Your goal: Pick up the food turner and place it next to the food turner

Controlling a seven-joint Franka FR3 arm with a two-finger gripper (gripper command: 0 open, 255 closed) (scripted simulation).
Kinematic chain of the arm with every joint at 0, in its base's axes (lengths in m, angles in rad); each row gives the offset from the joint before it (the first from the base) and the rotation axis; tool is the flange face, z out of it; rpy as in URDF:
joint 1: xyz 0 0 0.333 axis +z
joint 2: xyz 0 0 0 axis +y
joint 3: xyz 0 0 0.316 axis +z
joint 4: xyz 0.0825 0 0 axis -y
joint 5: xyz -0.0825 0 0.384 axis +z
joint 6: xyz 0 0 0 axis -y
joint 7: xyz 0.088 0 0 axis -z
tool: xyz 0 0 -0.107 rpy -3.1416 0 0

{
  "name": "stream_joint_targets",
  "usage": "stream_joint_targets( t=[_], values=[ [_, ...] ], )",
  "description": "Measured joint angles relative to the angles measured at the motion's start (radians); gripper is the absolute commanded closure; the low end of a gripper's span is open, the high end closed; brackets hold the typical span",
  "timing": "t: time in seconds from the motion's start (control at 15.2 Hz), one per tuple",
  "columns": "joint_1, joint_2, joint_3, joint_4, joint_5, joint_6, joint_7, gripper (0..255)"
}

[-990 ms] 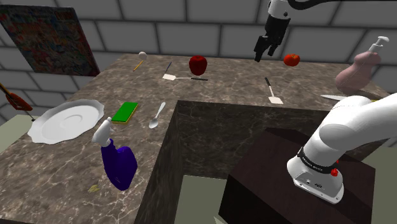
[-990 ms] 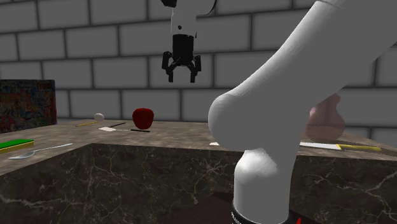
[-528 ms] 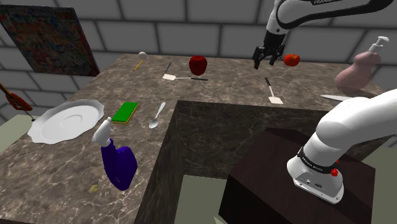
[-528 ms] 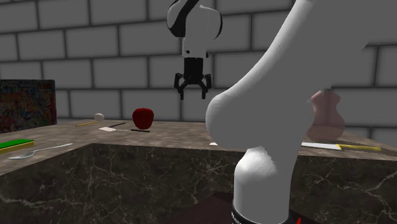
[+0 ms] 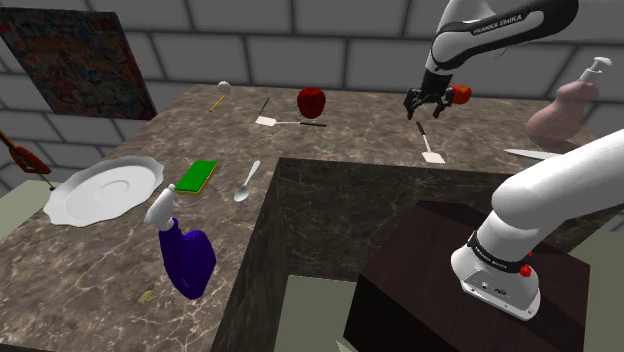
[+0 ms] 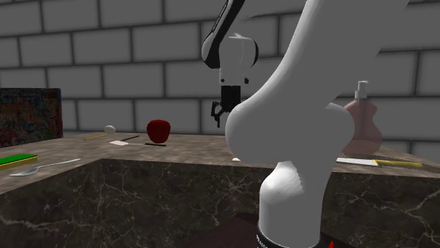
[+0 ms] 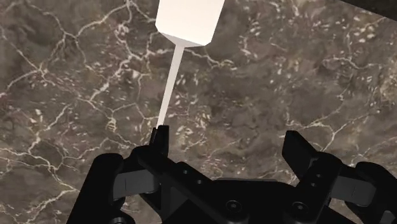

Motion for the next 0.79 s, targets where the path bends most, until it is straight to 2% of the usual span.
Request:
stream_joint_targets(
  t=[0.4, 0.79],
  values=[
    [-0.083, 0.100, -0.053, -0.049, -0.016, 0.134, 0.097, 0],
    [-0.090, 0.165, -0.068, -0.081, -0.015, 0.229, 0.104, 0]
  ],
)
